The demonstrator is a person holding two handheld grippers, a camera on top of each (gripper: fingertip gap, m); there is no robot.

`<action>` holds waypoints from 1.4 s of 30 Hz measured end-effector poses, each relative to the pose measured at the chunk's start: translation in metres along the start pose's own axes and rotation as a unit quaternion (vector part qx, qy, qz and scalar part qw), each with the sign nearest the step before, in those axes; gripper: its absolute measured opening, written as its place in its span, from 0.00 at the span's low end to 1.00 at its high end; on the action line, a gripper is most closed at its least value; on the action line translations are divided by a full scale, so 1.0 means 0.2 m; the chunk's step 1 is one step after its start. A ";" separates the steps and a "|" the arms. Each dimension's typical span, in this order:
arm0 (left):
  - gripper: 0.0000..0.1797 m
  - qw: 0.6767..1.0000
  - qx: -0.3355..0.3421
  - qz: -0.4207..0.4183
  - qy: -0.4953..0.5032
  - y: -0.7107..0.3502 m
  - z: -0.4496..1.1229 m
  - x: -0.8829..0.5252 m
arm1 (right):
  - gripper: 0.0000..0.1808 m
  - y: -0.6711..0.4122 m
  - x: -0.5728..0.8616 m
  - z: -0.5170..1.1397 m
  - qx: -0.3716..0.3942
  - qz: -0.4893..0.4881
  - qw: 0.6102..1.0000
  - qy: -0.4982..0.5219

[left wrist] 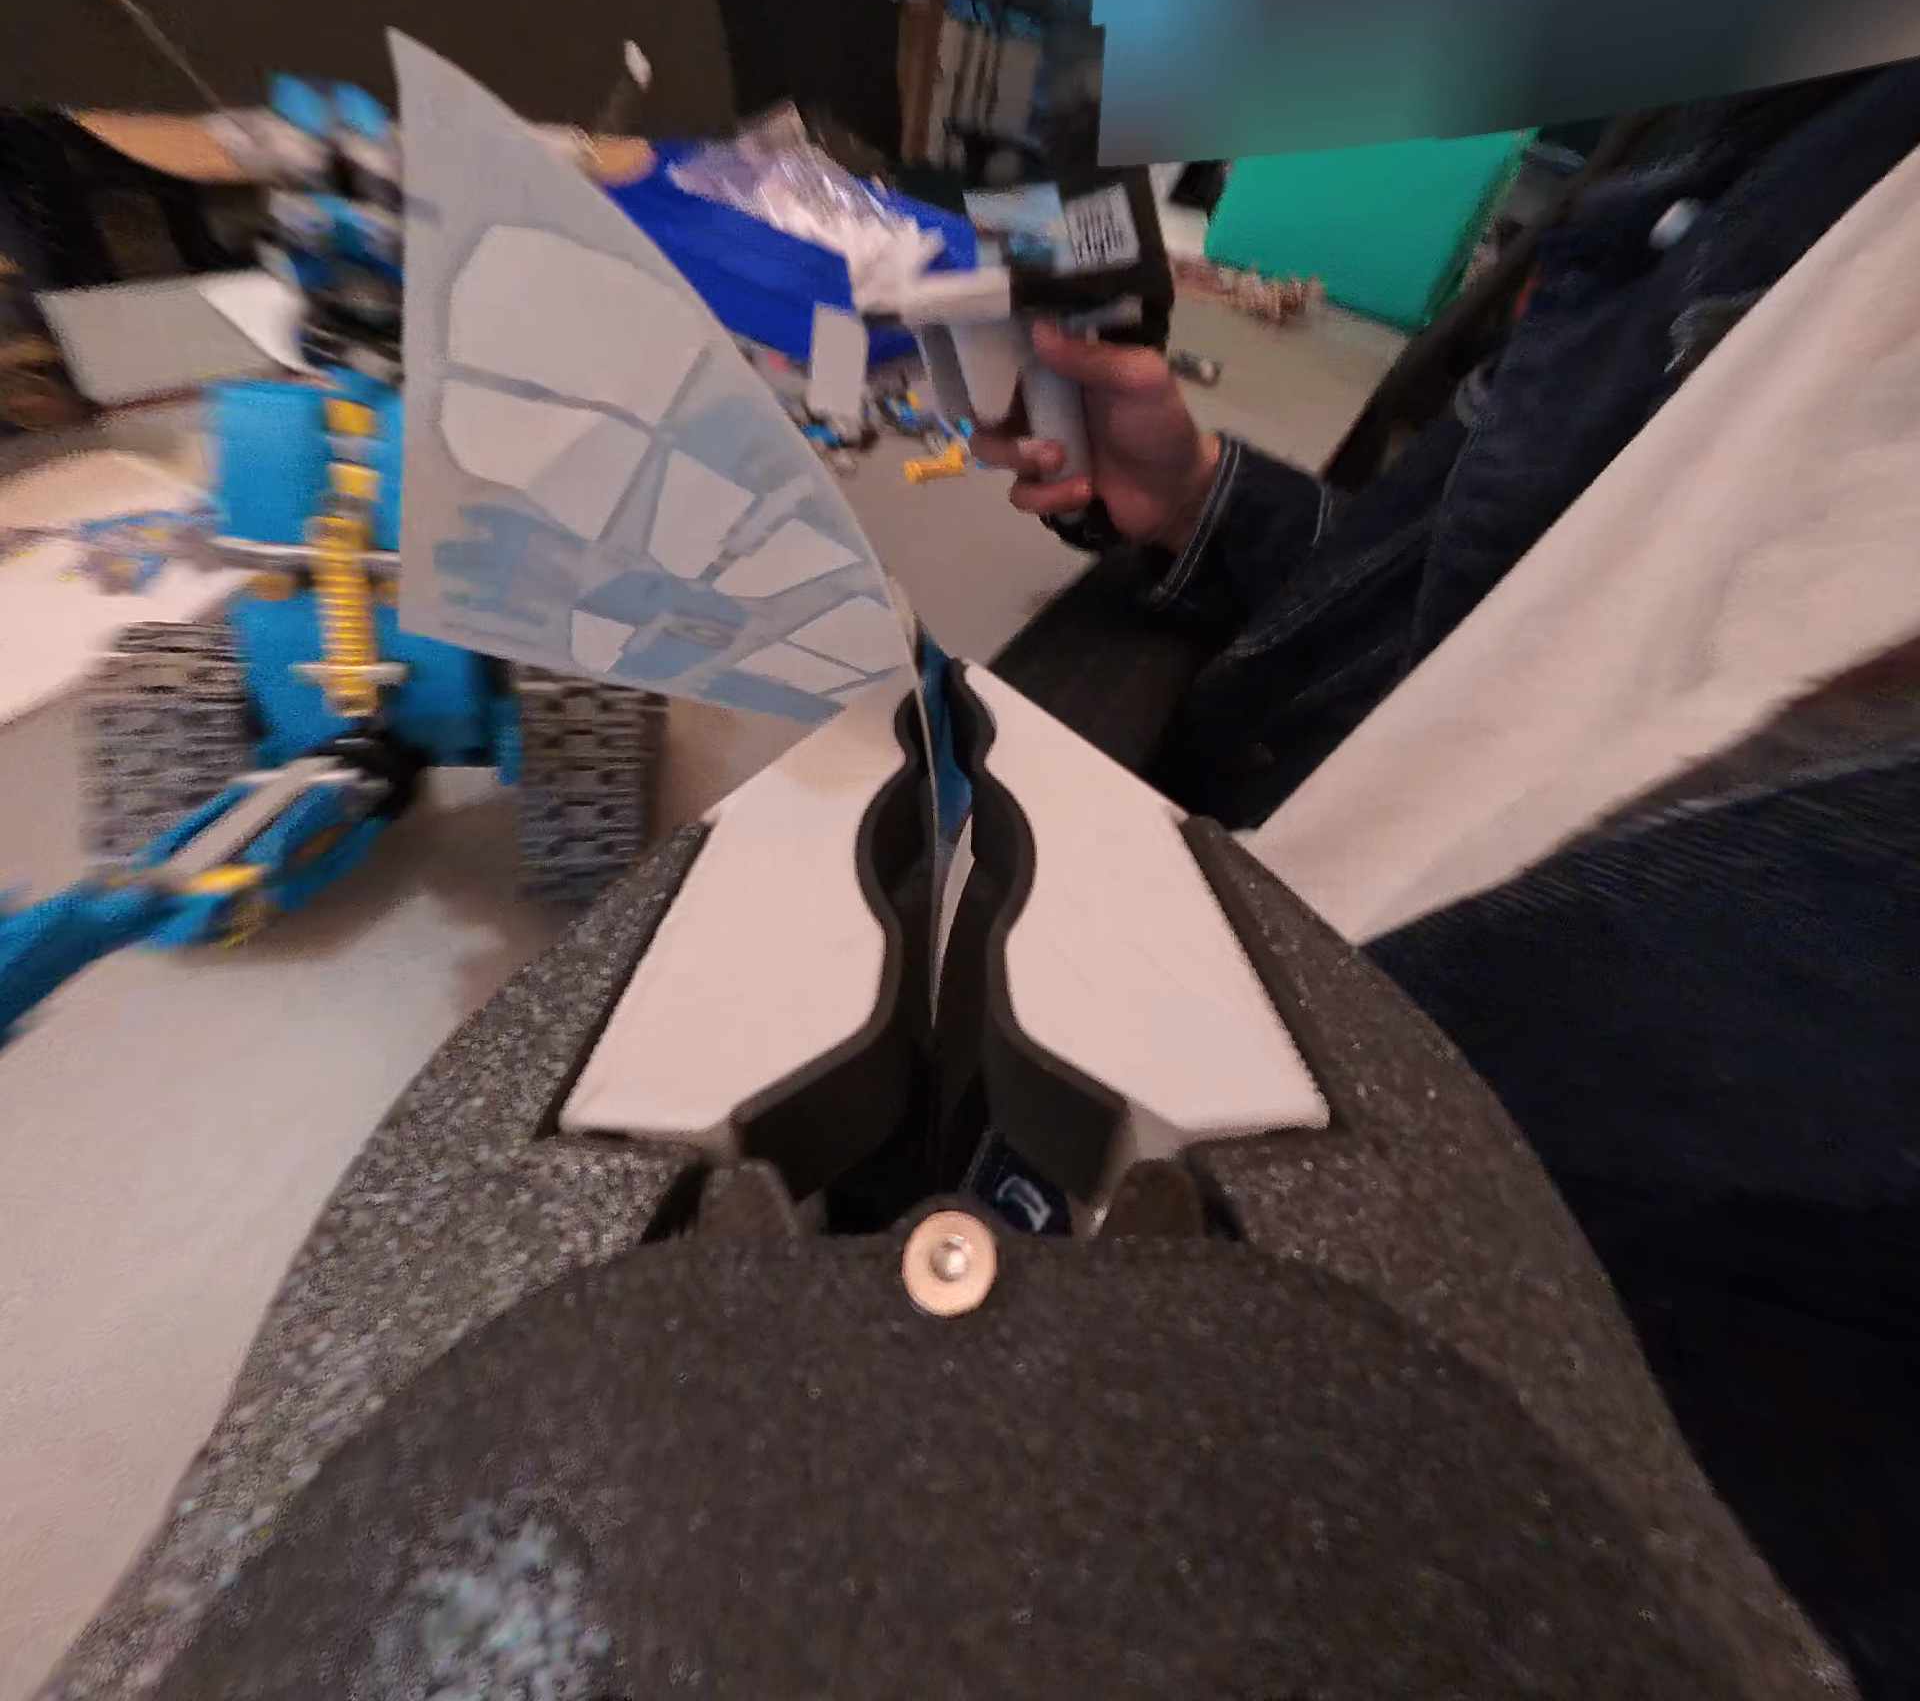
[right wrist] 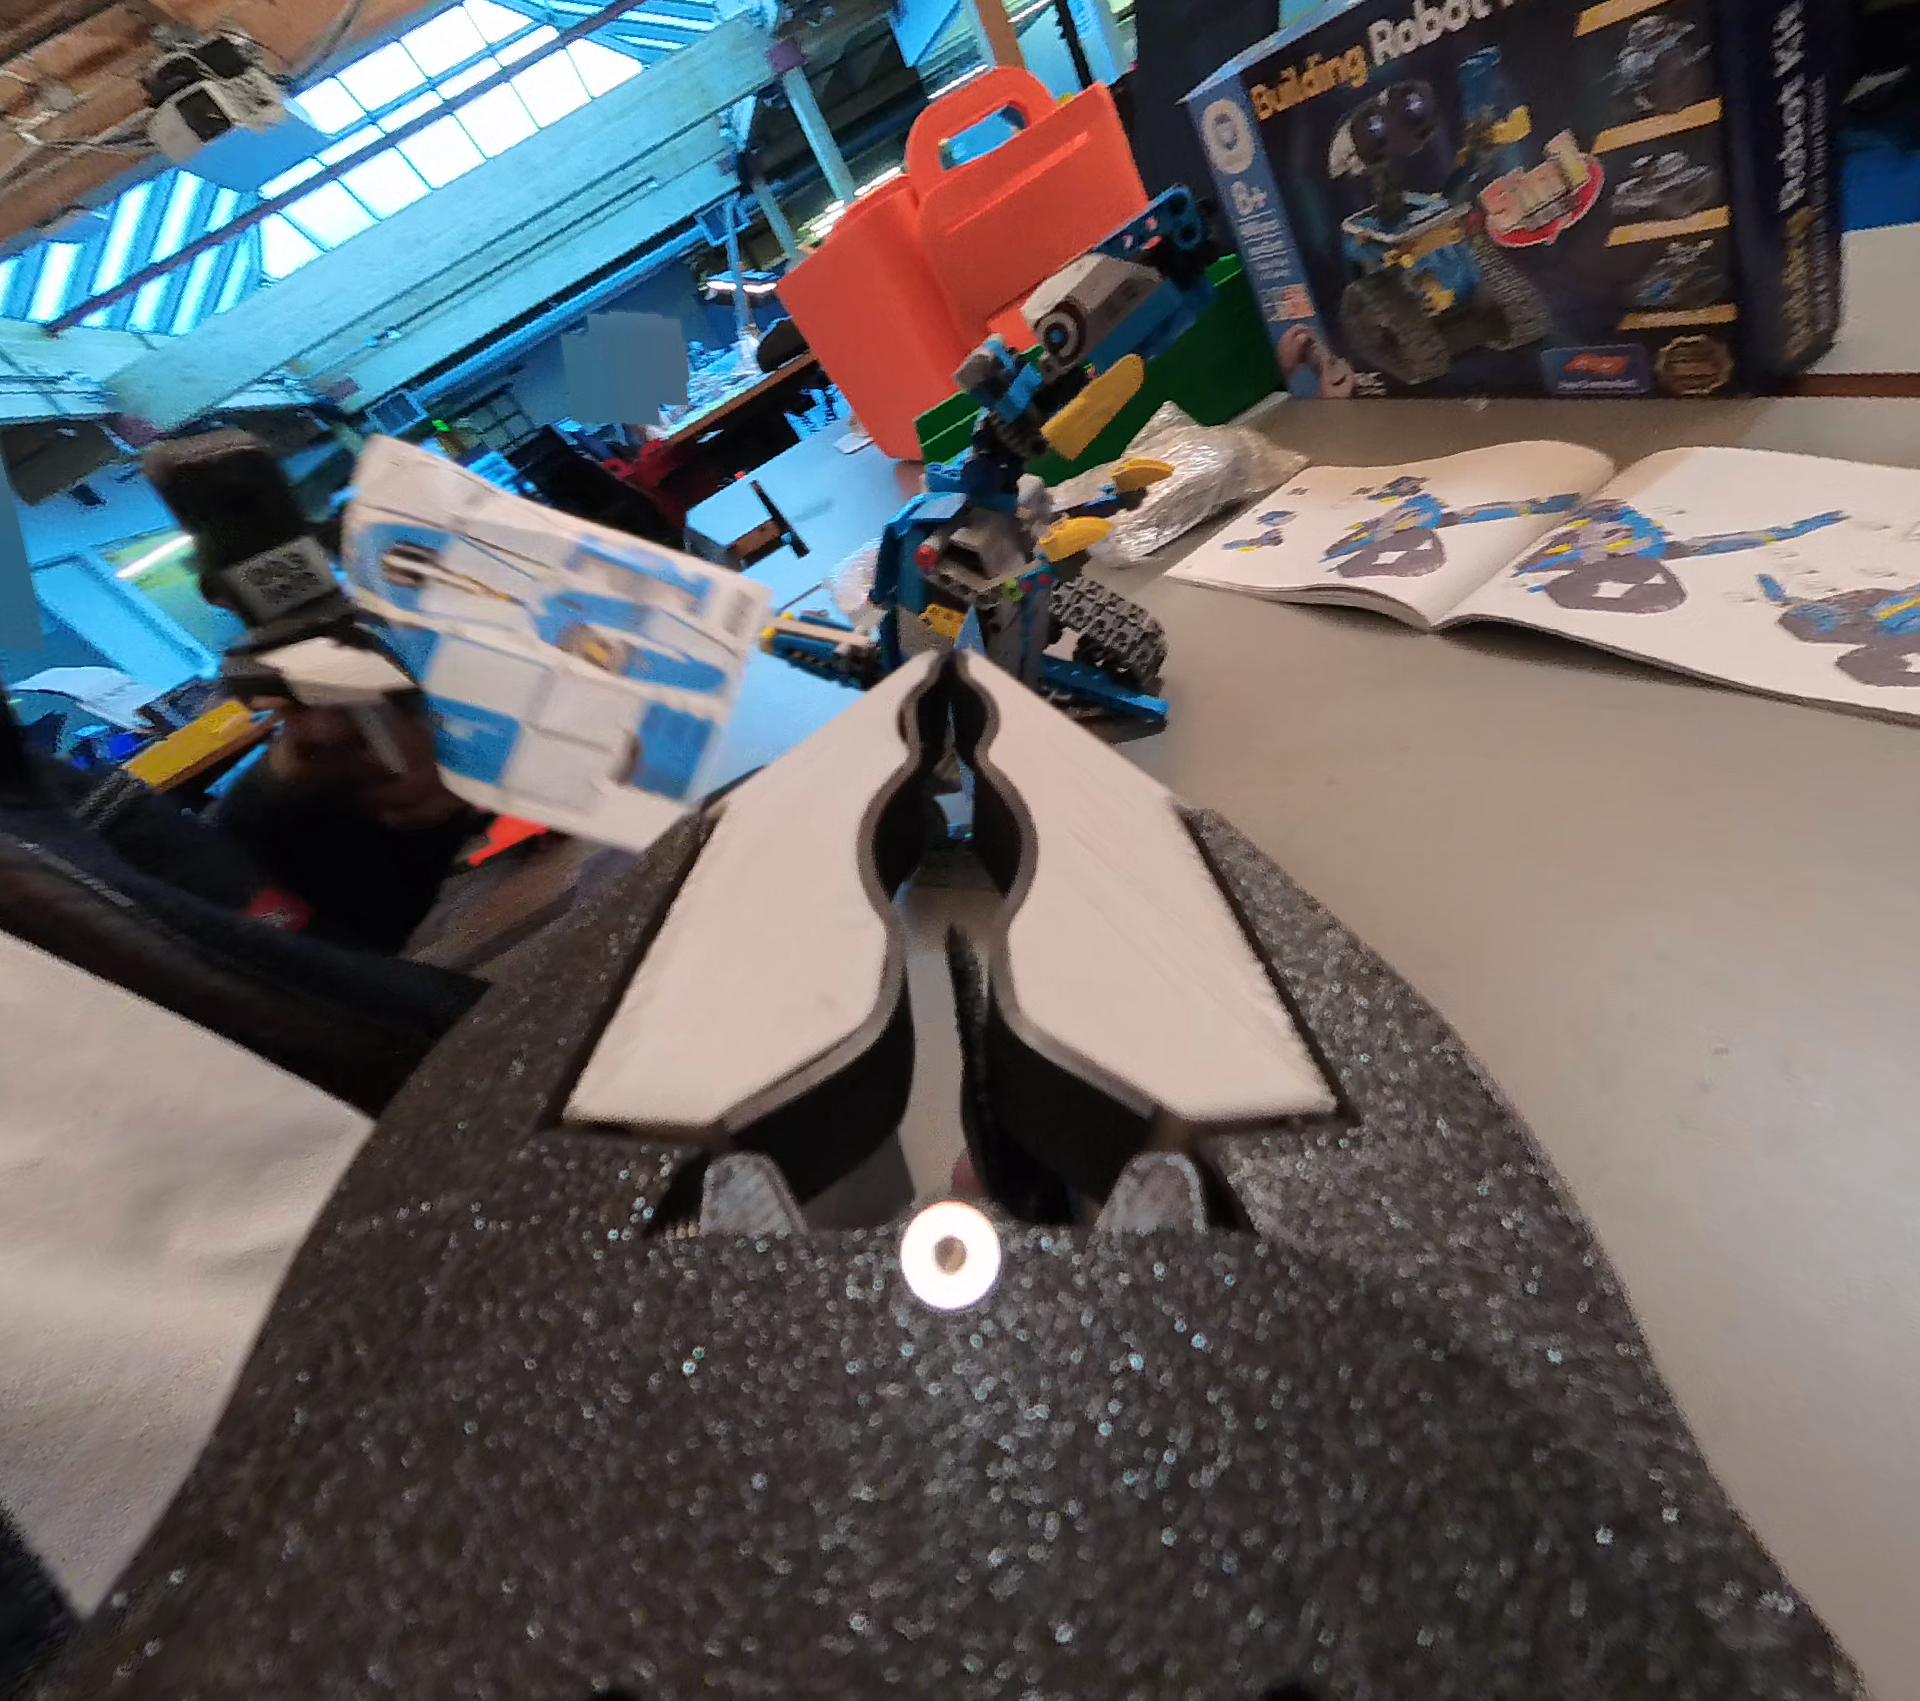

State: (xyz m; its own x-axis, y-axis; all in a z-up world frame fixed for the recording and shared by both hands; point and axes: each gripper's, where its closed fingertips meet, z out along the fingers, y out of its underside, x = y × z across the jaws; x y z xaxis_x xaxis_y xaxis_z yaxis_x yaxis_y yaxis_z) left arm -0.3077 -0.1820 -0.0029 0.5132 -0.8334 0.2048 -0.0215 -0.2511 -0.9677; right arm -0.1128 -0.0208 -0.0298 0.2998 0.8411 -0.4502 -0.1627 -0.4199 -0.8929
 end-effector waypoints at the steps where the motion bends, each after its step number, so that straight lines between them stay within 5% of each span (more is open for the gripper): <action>1: 0.00 0.999 0.033 -0.006 -0.020 -0.06 -0.13 -0.04 | 0.00 0.00 0.01 0.02 0.003 -0.001 1.000 0.006; 6: 0.00 0.959 0.159 -0.114 -0.204 -0.06 -0.82 -0.56 | 0.00 0.00 0.04 0.12 0.027 -0.020 0.999 0.024; 11: 0.00 0.872 0.137 -0.367 -0.295 0.49 -1.04 -1.05 | 0.00 0.04 0.10 0.21 0.015 -0.047 0.997 0.064; 15: 0.00 0.855 0.105 -0.426 -0.276 0.60 -0.94 -1.15 | 0.00 0.07 0.16 0.21 -0.008 -0.153 0.979 0.135; 18: 0.03 0.853 0.044 -0.427 -0.298 0.66 -0.88 -1.19 | 0.00 0.07 0.16 0.19 -0.030 -0.313 0.926 0.211; 22: 0.35 0.833 -0.047 -0.379 -0.401 0.70 -0.95 -1.25 | 0.00 0.07 0.13 0.19 -0.048 -0.528 0.795 0.294; 25: 0.52 0.813 -0.085 -0.352 -0.456 0.66 -1.03 -1.21 | 0.00 0.11 0.08 0.21 -0.061 -0.587 0.753 0.291; 29: 0.55 0.805 -0.114 -0.366 -0.452 0.62 -1.07 -1.13 | 0.00 0.14 0.11 0.22 -0.078 -0.631 0.712 0.298; 38: 0.50 0.734 -0.191 -0.286 -0.585 0.46 -1.28 -1.10 | 0.00 0.20 0.20 0.19 -0.112 -0.544 0.776 0.300; 42: 0.32 0.765 -0.154 -0.183 -0.597 0.09 -1.11 -1.04 | 0.00 0.21 0.21 0.20 -0.114 -0.533 0.786 0.294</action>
State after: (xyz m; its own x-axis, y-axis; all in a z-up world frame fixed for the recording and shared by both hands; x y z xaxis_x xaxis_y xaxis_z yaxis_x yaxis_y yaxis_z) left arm -0.6058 -0.1226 -0.0311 0.9475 0.3196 -0.0045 0.2049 -0.6183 -0.7587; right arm -0.1442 0.0102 -0.0863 0.5449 0.4822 0.6860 0.6264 0.3097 -0.7153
